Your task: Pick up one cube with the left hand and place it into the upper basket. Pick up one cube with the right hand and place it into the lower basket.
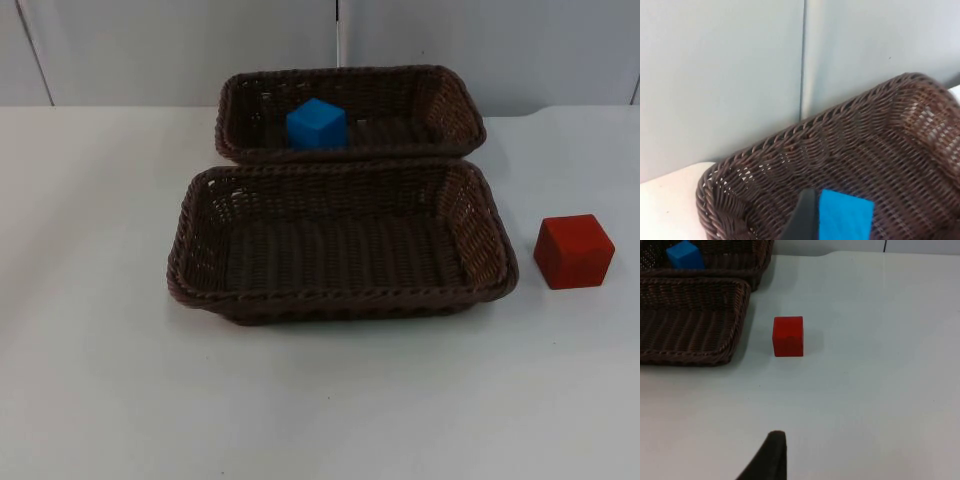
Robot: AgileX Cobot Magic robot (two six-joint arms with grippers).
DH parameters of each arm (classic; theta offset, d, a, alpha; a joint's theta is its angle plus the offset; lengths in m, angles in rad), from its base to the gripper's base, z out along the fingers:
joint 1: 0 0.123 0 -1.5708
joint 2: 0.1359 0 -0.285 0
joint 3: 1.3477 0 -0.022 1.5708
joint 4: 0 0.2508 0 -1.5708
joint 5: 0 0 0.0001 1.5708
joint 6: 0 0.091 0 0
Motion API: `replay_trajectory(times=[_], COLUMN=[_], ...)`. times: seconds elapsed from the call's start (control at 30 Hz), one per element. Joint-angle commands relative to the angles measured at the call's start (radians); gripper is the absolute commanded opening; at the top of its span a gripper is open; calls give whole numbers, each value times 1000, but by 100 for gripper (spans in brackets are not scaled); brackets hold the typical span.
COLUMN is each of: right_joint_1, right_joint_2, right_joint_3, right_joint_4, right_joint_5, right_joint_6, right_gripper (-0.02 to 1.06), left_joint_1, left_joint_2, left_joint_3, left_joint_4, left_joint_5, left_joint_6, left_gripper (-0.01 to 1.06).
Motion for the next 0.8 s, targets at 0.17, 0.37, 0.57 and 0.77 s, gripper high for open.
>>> replay_trajectory(times=[0.17,0.37,0.57,0.77], right_joint_1=[-6,-6,-6,-6], right_joint_2=[-4,-4,-4,-4], right_joint_3=[1,1,1,1], right_joint_4=[2,2,1,1], right_joint_5=[-4,-4,-4,-4], right_joint_6=[-7,-7,0,0], right_gripper=[105,105,105,105], left_joint_1=[1,1,-12,-22], left_joint_2=[-99,-157,-270,-437], left_joint_3=[-4,20,189,473], left_joint_4=[-6,-6,-1,-7], left_joint_5=[117,168,112,-40], left_joint_6=[-27,-26,-18,-15], left_gripper=[80,80,80,80])
